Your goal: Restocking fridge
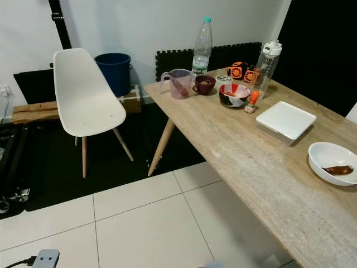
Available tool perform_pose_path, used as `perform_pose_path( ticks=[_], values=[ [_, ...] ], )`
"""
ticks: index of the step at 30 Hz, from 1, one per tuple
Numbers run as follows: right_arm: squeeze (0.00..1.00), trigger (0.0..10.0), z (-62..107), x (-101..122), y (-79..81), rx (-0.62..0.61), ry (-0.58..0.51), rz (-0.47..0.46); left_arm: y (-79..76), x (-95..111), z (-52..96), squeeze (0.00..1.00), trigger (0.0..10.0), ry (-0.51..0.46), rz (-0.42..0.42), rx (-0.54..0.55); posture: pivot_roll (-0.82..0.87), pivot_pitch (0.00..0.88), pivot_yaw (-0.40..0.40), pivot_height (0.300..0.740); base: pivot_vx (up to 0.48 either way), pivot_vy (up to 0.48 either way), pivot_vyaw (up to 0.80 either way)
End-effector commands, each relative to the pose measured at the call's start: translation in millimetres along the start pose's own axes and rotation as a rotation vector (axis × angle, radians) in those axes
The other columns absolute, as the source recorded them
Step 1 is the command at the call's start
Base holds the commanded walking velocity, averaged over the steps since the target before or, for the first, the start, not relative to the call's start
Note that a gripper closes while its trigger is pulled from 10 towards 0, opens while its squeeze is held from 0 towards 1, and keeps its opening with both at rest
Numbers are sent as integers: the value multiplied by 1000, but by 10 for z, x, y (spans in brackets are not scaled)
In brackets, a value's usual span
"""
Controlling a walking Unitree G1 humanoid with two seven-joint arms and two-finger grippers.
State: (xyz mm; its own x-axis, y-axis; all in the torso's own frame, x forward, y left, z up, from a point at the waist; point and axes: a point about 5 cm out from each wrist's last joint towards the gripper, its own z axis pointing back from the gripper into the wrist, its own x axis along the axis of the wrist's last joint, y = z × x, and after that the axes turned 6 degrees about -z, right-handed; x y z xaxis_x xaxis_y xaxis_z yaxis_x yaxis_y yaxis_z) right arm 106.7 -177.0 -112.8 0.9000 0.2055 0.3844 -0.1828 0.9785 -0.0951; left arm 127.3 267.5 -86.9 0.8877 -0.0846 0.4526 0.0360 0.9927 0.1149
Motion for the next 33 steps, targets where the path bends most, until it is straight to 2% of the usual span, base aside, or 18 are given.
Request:
perform_pose_path(
  ticks=[1,7,12,14,17,19,22,26,33],
  values=[
    [0,10000,31,-196,56,19,67,10,10,2,0,0,10000,6,6,8,107,0,-2,740,0,0,0],
    [0,10000,47,-263,46,-5,73,-40,-1,-8,-2,0,10000,23,-18,-5,75,0,28,740,0,0,0],
    [0,10000,54,-291,5,-3,88,-33,28,150,-20,0,10000,-17,-24,1,103,0,-9,740,0,0,0],
    [0,10000,54,-290,-17,3,96,-6,19,231,-32,0,10000,-50,8,3,118,6,-33,740,0,0,0],
    [0,10000,52,-268,-46,4,86,16,-153,230,-66,0,10000,-67,33,-11,118,8,-39,740,0,0,0],
    [0,10000,51,-261,-51,2,82,19,-210,211,-74,0,10000,-65,36,-15,118,8,-39,740,0,0,0],
    [0,10000,47,-226,-76,-8,58,13,-452,102,-94,0,10000,-35,31,-40,105,13,-39,740,0,0,0],
    [0,10000,45,-207,-94,-13,51,8,-511,63,-95,0,10000,-21,36,-47,109,12,-47,740,0,0,0],
    [0,10000,46,-207,-125,-14,58,9,-467,61,-89,0,10000,-29,47,-40,125,0,-60,740,0,0,0]
  ],
)
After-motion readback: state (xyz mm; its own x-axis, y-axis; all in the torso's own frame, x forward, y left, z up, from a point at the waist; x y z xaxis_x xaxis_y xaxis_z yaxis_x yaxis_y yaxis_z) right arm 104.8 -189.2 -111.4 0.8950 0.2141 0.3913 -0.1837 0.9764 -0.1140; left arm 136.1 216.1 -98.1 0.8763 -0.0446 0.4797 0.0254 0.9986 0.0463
